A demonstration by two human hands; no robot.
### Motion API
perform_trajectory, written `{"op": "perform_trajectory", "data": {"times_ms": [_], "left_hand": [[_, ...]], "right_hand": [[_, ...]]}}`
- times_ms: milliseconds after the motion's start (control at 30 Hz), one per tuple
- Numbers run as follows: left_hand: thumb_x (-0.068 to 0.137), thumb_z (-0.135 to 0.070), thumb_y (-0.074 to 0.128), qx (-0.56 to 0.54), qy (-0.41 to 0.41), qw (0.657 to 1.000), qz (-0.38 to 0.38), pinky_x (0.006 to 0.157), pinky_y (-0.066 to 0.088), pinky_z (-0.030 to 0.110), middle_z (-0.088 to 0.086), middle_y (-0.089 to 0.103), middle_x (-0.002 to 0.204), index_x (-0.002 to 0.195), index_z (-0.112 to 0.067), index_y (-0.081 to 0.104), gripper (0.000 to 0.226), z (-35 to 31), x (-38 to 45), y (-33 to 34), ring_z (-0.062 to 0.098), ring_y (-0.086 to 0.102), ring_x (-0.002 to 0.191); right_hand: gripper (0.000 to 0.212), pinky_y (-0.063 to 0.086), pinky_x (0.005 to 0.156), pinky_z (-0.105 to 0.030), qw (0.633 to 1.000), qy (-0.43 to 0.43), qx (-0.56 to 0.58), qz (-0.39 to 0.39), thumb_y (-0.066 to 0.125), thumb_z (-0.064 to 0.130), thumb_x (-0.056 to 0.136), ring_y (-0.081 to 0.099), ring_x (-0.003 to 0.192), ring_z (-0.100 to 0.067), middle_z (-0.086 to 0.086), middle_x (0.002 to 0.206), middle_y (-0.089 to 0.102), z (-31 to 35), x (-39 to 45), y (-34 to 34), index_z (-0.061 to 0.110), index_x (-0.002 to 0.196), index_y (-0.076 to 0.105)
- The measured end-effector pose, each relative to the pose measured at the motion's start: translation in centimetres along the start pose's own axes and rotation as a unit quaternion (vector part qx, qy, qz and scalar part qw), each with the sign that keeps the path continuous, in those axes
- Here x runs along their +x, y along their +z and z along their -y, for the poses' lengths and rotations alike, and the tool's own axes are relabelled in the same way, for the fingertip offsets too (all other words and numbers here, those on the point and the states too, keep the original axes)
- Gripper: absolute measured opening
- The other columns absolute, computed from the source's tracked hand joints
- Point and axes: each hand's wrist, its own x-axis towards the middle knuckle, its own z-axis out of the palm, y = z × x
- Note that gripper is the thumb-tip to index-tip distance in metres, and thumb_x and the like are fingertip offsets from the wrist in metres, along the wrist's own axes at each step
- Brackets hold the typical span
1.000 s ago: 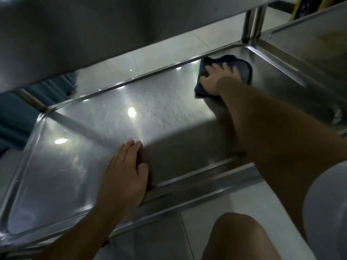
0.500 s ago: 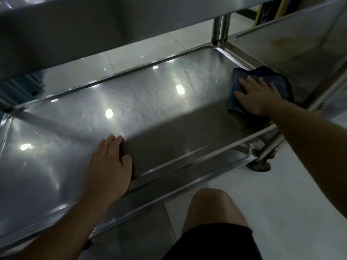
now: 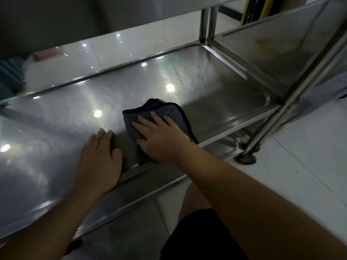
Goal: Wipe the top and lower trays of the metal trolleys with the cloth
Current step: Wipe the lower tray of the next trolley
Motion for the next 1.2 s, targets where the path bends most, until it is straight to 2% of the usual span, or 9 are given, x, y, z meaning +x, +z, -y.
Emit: {"op": "perform_trajectory", "data": {"times_ms": [200,333,433,533,633,733,867,1033,1200], "left_hand": [[0.096,-0.046,0.022,0.005,0.005,1.000,-0.001,0.130,0.014,0.047,0.006,0.021,0.175,0.164,-0.021,0.030,0.073,0.0,-0.1,0.1,0.027,0.016,0.161],[0.107,-0.036,0.032,0.011,0.003,1.000,0.000,0.130,0.013,0.048,0.005,0.019,0.175,0.164,-0.022,0.028,0.059,-0.1,0.0,0.2,0.026,0.013,0.162],[0.108,-0.035,0.034,0.014,0.003,1.000,-0.001,0.129,0.011,0.046,0.005,0.018,0.175,0.164,-0.021,0.028,0.059,-0.2,0.1,0.2,0.026,0.012,0.162],[0.107,-0.036,0.034,0.015,0.007,1.000,-0.006,0.130,0.012,0.047,0.006,0.020,0.175,0.163,-0.021,0.030,0.058,-0.1,0.2,0.3,0.027,0.013,0.162],[0.107,-0.038,0.032,0.019,0.010,1.000,-0.006,0.130,0.012,0.047,0.007,0.019,0.175,0.163,-0.021,0.029,0.059,0.2,0.2,0.5,0.028,0.013,0.162],[0.104,-0.043,0.025,0.021,0.011,1.000,-0.007,0.131,0.012,0.047,0.006,0.019,0.175,0.164,-0.021,0.028,0.064,0.3,0.3,0.7,0.027,0.013,0.162],[0.098,-0.048,0.019,0.014,0.010,1.000,-0.009,0.131,0.012,0.046,0.006,0.019,0.175,0.165,-0.021,0.028,0.073,0.4,0.4,0.9,0.026,0.013,0.162],[0.096,-0.050,0.015,-0.003,0.013,1.000,-0.012,0.131,0.011,0.045,0.003,0.019,0.175,0.165,-0.023,0.028,0.076,0.7,0.4,0.9,0.023,0.013,0.162],[0.097,-0.048,0.014,-0.017,0.016,1.000,-0.002,0.131,0.007,0.044,0.002,0.015,0.176,0.166,-0.025,0.024,0.074,0.8,0.5,0.8,0.022,0.009,0.162]], "right_hand": [[0.061,0.006,0.126,-0.054,0.990,0.129,-0.051,-0.037,0.026,0.050,0.109,0.002,0.159,-0.028,0.006,0.174,0.003,-9.2,-1.8,-2.9,0.031,0.165,0.014],[0.060,0.006,0.125,-0.058,0.944,0.326,-0.004,-0.059,0.023,0.051,0.110,0.001,0.159,-0.029,0.003,0.174,0.001,-20.0,-5.7,-6.9,0.031,0.165,0.011],[0.061,0.003,0.127,-0.056,0.920,0.388,0.004,-0.056,0.018,0.051,0.109,-0.003,0.159,-0.030,0.000,0.174,-0.001,-22.2,-7.0,-7.7,0.029,0.165,0.009],[0.062,0.003,0.125,-0.061,0.916,0.395,0.020,-0.070,0.018,0.058,0.106,-0.002,0.159,-0.036,-0.004,0.174,0.000,-18.5,-6.8,-6.7,0.037,0.164,0.009],[0.064,0.006,0.124,-0.062,0.933,0.350,0.009,-0.083,0.020,0.060,0.104,0.000,0.158,-0.037,-0.004,0.174,0.003,-11.9,-6.0,-4.2,0.037,0.163,0.010],[0.066,0.007,0.124,-0.059,0.962,0.258,-0.022,-0.088,0.023,0.059,0.103,0.000,0.159,-0.034,-0.001,0.174,0.005,-4.4,-4.6,-1.3,0.037,0.163,0.011],[0.068,-0.004,0.124,-0.056,0.992,0.113,-0.037,-0.045,0.018,0.061,0.099,-0.008,0.159,-0.029,0.006,0.174,0.000,3.2,-2.8,1.7,0.041,0.163,0.005],[0.065,-0.005,0.125,-0.052,0.995,0.088,-0.017,-0.035,0.022,0.061,0.102,-0.008,0.159,-0.022,0.012,0.173,0.001,1.8,-2.8,0.9,0.043,0.163,0.008],[0.062,0.002,0.127,-0.054,0.978,0.200,-0.016,-0.049,0.023,0.057,0.106,-0.003,0.160,-0.023,0.012,0.173,0.000,-4.3,-3.4,-1.9,0.041,0.164,0.009]]}}
